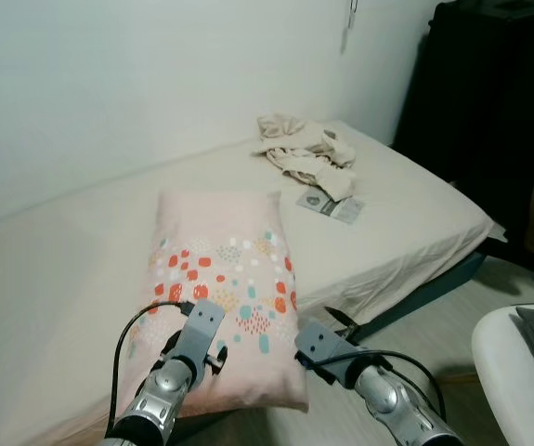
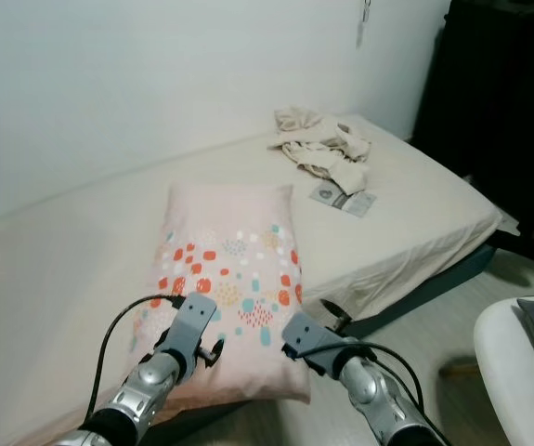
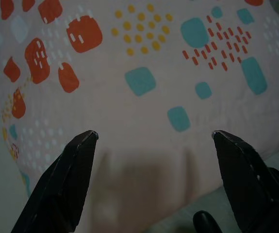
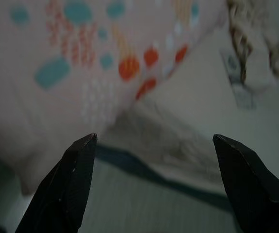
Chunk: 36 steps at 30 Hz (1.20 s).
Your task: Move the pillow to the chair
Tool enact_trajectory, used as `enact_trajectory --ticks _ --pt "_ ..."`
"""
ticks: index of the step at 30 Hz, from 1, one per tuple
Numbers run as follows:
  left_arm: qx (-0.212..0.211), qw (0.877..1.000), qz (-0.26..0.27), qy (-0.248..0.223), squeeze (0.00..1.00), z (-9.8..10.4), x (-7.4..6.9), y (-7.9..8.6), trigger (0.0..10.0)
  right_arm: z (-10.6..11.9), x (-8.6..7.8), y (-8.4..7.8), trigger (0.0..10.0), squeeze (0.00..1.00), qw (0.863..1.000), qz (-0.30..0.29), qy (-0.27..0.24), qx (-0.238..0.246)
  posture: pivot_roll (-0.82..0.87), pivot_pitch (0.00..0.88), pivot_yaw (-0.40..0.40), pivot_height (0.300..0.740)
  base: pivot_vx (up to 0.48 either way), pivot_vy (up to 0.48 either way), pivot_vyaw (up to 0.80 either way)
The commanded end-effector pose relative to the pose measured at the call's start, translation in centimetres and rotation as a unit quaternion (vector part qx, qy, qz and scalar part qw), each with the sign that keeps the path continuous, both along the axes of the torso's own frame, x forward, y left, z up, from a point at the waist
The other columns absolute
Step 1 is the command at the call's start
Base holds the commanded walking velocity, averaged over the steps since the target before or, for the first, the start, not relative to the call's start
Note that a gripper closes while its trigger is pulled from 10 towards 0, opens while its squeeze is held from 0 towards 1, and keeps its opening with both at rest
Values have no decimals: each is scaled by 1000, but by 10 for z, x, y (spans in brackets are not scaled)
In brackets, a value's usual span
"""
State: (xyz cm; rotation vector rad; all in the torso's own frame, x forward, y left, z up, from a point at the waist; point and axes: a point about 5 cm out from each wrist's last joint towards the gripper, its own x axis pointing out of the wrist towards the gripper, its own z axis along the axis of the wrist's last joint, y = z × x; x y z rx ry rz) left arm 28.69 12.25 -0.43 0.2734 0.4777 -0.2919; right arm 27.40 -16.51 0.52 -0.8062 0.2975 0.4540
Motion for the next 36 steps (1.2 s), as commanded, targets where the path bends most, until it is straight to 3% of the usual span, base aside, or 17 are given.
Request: enact_trajectory --ticks 1,4,7,11,16,20,29,36 --pt "4 1000 9 12 0 -5 -4 4 10000 -2 -3 2 10000 0 1000 -10 -6 9 -159 63 66 740 0 0 0" --pt "1 1000 12 12 0 -5 -4 4 10000 -1 -6 2 10000 0 1000 -4 -14 18 -156 63 65 740 0 0 0" --pt "3 1000 12 13 0 -4 -4 4 10000 2 -7 -7 10000 0 996 -64 -62 31 -151 62 62 740 0 0 0" --pt "11 1000 10 12 0 -5 -3 4 10000 1 -3 -3 10000 0 996 -54 -29 60 -141 65 60 740 0 0 0" --pt "10 1000 15 4 0 -3 -2 5 10000 1 -1 0 10000 0 997 -45 -24 50 -132 66 58 740 0 0 0" --pt "17 1000 20 3 0 -2 -2 14 10000 -1 -4 1 10000 0 996 -38 -1 86 -127 72 66 740 0 0 0" --pt "16 999 39 -21 0 8 10 17 10000 -1 -5 -4 10000 0 995 -50 -12 91 -153 88 94 740 0 0 0" --pt "25 999 23 -24 0 12 14 17 10000 -3 -8 -4 10000 0 994 -55 -10 99 -170 96 127 740 0 0 0"
